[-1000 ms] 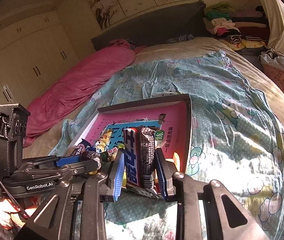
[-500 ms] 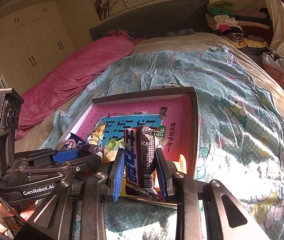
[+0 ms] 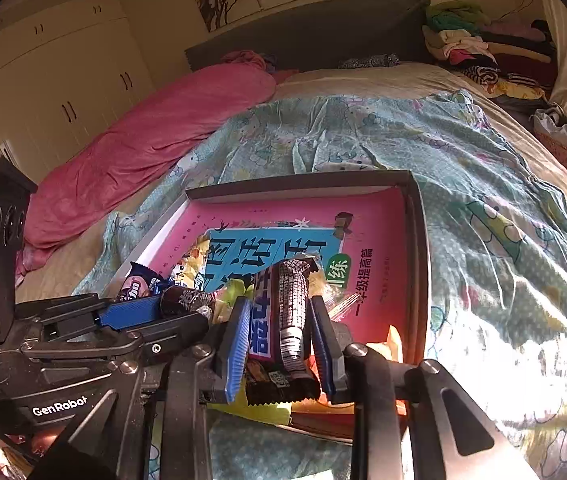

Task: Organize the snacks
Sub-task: 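Carry the Snickers bar over the box with right tool while left tool carries the brown candy, then open right tool over the box while left tool releases the brown candy inside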

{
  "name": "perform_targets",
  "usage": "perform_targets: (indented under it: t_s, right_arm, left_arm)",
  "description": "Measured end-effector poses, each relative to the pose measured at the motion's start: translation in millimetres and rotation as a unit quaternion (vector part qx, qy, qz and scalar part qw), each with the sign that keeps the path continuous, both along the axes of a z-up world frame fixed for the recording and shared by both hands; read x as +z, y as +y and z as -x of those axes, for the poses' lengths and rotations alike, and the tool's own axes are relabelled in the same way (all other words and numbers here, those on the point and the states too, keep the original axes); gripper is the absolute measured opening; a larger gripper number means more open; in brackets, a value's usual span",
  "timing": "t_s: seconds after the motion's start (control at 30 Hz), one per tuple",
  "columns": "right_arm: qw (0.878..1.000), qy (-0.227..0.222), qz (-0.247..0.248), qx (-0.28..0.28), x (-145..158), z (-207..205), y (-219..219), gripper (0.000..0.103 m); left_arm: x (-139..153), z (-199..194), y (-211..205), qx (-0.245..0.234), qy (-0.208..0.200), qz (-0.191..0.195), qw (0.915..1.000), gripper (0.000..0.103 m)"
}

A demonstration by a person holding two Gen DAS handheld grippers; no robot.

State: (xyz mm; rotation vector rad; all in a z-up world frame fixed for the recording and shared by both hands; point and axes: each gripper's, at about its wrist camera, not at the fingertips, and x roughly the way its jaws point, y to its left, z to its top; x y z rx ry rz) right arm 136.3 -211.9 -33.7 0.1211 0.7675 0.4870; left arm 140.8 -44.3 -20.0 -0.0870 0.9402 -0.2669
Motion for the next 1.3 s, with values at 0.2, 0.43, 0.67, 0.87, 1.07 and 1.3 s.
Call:
perform_targets:
  t_s: [0.2,0.43,0.67,0.87,1.07,1.3]
  right_arm:
    - [1.000,-0.003,0.006,-0.003,-1,0,0,0.031]
    - [1.000,-0.006,0.009,-0.005,0,3,0,0.031]
    - [1.000,-0.010,0.012,-0.004,3,7,-1,0.034]
    - [1.000,-0.014,0.008,-0.003,8,15,-5,0.038]
    - [1.000,-0.016,0.012,-0.001,11,25,-9,0.038]
    - [0.999,-0.030,0.014,-0.007,18,30,-12,0.041]
  left_arm:
    - [0,0,0,0.001,0.000,-0.001,1.0000,0.037]
    - [0,1,0,-0.001,0.002,-0.005,1.0000,0.037]
    - [0,1,0,-0.002,0.004,-0.004,1.0000,0.037]
    - [-1,1,-1,-0.002,0.005,-0.005,1.0000,0.037]
    - [0,1,-1,-0.001,0.005,-0.005,1.0000,0.038]
    - [4,2,-2,-0.002,-0.001,-0.005,1.0000,0.049]
